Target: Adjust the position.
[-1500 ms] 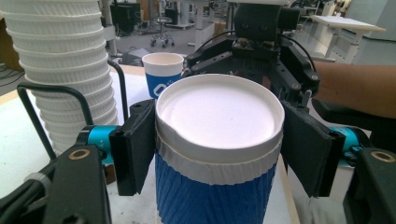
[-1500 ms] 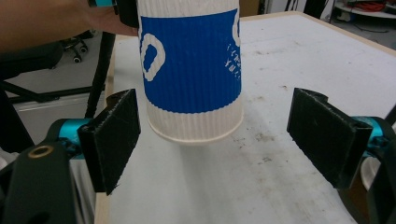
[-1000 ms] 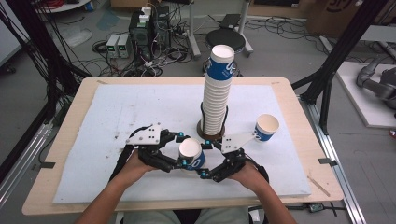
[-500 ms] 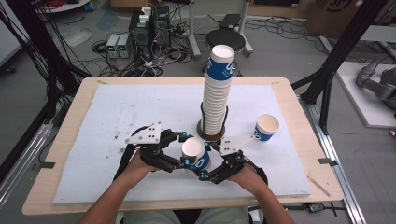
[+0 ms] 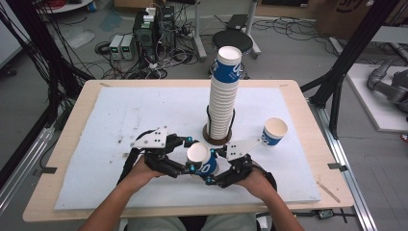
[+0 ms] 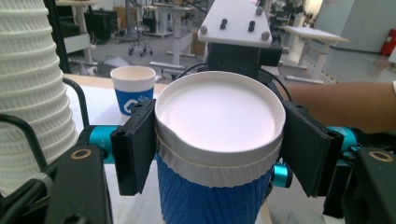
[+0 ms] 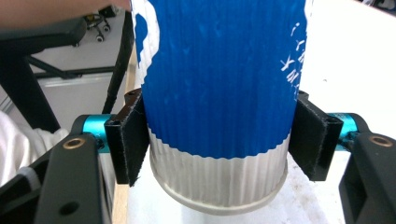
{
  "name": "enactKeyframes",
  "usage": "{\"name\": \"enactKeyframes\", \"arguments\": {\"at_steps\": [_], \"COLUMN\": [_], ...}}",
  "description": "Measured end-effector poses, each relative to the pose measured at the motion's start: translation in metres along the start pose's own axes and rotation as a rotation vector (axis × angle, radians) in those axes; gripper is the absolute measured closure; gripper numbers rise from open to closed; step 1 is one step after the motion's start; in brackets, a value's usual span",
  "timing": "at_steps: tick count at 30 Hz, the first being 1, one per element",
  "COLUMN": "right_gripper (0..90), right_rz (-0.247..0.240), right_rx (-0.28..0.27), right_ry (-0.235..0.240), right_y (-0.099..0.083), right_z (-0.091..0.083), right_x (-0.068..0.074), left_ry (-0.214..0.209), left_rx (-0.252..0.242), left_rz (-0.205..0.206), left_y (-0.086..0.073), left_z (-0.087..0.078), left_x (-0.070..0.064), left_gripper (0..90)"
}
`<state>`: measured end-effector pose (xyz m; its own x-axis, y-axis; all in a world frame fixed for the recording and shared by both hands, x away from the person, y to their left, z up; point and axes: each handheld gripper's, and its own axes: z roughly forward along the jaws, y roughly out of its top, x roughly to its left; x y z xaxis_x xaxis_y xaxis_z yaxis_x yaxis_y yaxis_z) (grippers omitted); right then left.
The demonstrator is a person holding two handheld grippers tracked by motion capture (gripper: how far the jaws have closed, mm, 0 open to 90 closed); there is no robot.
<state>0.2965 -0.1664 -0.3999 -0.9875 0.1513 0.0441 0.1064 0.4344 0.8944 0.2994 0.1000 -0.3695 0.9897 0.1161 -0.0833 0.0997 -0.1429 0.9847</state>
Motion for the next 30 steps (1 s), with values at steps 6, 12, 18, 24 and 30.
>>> {"name": "enactKeyframes", "arguments": {"at_steps": [6, 12, 18, 24, 30], "right_gripper": [31.0, 31.0, 30.9, 30.9, 30.9], "right_rz": [-0.018, -0.027, -0.065, -0.122, -0.174], "right_rx": [0.074, 0.128, 0.207, 0.34, 0.447], "right_ry": [0.004, -0.003, -0.006, -0.02, -0.026], "right_y": [0.002, 0.004, 0.017, 0.033, 0.047], "right_z": [0.0, -0.004, -0.005, -0.001, 0.006], "right_x": [0.002, 0.001, 0.0, -0.002, 0.0], "left_ry": [0.055, 0.051, 0.053, 0.047, 0.054], "left_rx": [0.11, 0.165, 0.232, 0.272, 0.317], "left_rz": [-0.027, -0.017, -0.013, 0.002, -0.009], "left_y": [0.004, 0.01, 0.013, 0.016, 0.017], "left_z": [-0.002, -0.009, -0.006, -0.001, 0.002], "left_x": [-0.001, -0.001, 0.0, 0.0, 0.002], "left_gripper": [13.0, 13.0, 13.0, 13.3, 14.5]}}
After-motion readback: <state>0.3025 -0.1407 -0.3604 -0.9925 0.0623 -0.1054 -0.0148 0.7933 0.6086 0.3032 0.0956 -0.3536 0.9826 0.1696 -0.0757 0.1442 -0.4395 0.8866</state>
